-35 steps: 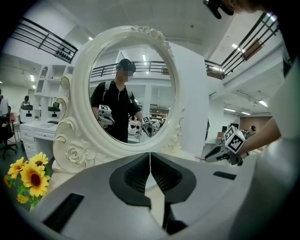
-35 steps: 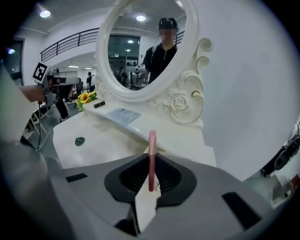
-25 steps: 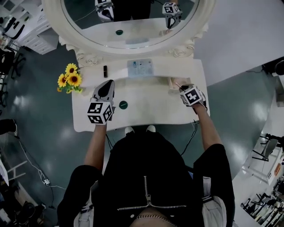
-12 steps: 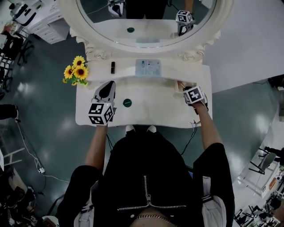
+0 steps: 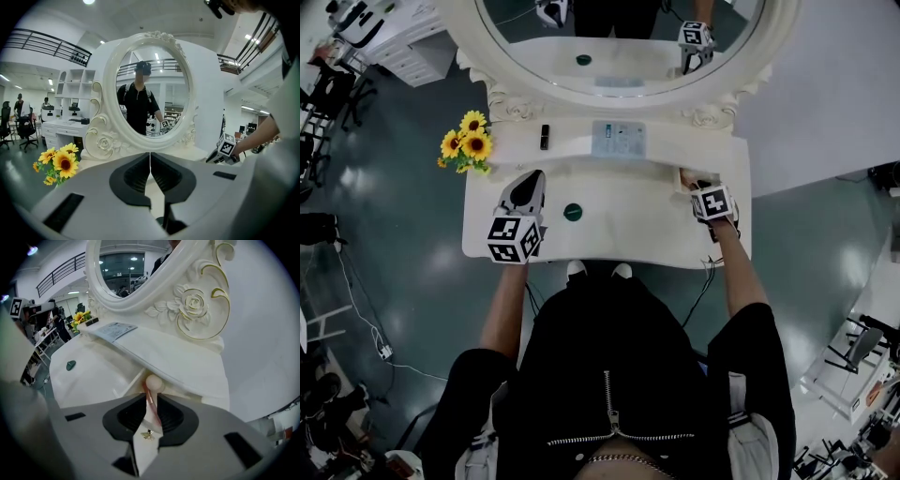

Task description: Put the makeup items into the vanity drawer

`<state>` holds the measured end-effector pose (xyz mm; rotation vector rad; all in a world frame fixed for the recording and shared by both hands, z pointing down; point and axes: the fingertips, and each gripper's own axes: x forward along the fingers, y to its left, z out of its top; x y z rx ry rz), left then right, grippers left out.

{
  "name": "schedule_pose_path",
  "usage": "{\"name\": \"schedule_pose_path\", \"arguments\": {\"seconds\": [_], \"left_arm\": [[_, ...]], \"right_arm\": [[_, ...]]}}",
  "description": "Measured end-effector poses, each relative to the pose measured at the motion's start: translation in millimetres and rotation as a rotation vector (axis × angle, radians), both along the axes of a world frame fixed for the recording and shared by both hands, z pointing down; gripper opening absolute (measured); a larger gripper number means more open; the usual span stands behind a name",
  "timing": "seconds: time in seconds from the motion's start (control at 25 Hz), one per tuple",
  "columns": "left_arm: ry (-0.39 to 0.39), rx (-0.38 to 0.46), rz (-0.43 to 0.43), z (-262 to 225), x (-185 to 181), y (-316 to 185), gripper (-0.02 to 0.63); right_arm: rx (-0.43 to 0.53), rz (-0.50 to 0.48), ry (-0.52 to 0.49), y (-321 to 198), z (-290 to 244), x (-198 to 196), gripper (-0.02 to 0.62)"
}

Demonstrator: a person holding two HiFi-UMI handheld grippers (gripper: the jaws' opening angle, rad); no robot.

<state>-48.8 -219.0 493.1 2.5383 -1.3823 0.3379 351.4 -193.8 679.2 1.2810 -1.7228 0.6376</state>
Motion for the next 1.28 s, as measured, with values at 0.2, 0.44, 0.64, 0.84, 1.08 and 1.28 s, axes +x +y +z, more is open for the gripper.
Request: {"name": "schedule_pose_path", "arguments": {"seconds": [0.2, 0.44, 0.64, 0.84, 1.08, 1.28], "left_arm": [[0.003, 0.005, 0.01, -1.4, -1.6, 5.5, 0.021], [0.011, 0.017, 0.021, -5.1, -4.6, 9.9, 0.021], [0.022, 0.035, 0.03, -12.2, -6.6, 12.9, 0.021], [0.032, 0.053, 0.032, -21.1, -9.7, 15.2, 0.021], [0.04, 0.07, 0.024, -27.3, -16.7, 16.7, 0.021], [0.044, 0.076, 0.01, -30.8, -25.4, 18.6, 0.021]], "right_arm": [[0.069, 0.062, -0.033, 2.7, -11.5, 3.5, 0.077], [0.232, 0.118, -0.109, -0.7, -45.2, -5.0, 0.097], [0.343, 0.07, -0.105, -3.6, -84.6, -24.9, 0.146], [0.48, 0.084, -0.174, -4.7, -132.1, -42.4, 0.173], [0.642, 0.101, -0.207, -7.7, -178.4, -53.3, 0.209], [0.646, 0.077, -0.239, -8.0, -184.6, -71.8, 0.213]]}}
